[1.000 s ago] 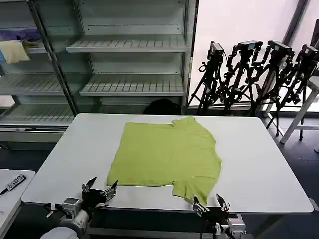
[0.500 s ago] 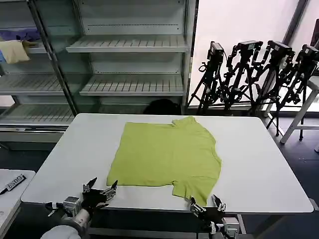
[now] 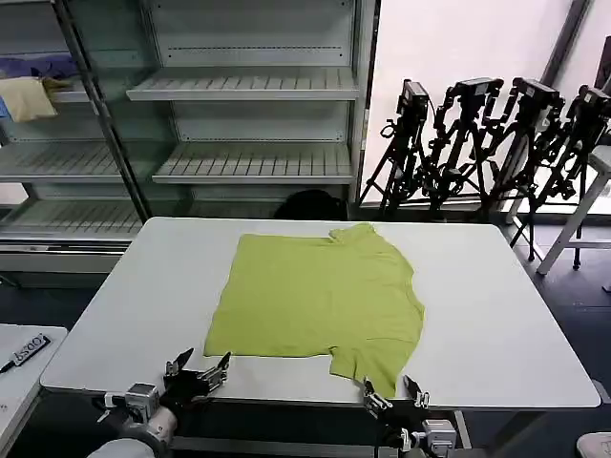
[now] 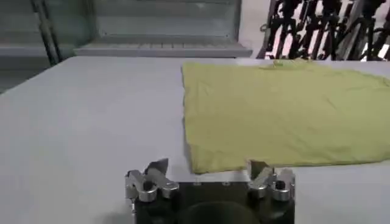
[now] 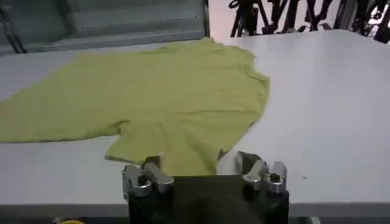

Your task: Fold and organize the clothes.

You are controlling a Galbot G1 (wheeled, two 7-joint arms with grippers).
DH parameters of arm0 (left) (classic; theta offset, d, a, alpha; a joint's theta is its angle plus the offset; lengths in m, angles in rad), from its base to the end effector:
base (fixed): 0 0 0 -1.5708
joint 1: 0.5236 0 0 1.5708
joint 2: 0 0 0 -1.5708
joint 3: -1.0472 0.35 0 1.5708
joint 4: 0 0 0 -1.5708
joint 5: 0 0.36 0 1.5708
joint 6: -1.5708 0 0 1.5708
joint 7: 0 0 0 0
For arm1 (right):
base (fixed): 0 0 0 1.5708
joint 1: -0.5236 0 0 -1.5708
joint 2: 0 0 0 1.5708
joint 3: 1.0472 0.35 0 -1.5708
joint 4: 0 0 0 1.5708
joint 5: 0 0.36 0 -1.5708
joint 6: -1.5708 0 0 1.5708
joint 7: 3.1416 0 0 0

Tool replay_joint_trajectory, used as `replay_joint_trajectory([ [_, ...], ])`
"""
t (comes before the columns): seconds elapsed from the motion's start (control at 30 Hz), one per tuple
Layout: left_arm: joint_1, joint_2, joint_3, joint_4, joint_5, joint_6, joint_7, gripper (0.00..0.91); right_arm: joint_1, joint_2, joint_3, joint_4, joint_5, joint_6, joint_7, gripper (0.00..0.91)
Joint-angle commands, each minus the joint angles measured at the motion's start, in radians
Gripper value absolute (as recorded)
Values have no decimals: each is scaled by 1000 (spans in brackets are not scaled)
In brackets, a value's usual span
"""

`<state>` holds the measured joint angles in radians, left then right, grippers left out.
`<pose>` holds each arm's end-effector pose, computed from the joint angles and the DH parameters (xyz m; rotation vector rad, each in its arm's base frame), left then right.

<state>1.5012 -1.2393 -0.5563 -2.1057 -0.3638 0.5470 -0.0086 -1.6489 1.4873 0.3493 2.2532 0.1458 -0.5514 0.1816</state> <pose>0.2106 0.0638 -0.2743 -0.1956 -2.6494 0.0184 0.1552 0.0380 -0.2601 0.0831 -2.6414 -0.1070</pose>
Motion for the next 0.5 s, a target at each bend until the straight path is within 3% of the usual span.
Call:
replay_joint_trajectory([
  [0.03, 6, -3, 2, -1, -4, -1, 1, 91, 1, 1, -1, -2, 0, 2, -1, 91],
  [0.13, 5, -4, 5, 4, 0, -1, 2, 10, 1, 1, -4, -6, 2, 2, -2, 0],
  [0.5, -21, -7, 3, 21, 1, -3, 7, 0, 4, 0, -4, -6, 2, 28, -21, 0],
])
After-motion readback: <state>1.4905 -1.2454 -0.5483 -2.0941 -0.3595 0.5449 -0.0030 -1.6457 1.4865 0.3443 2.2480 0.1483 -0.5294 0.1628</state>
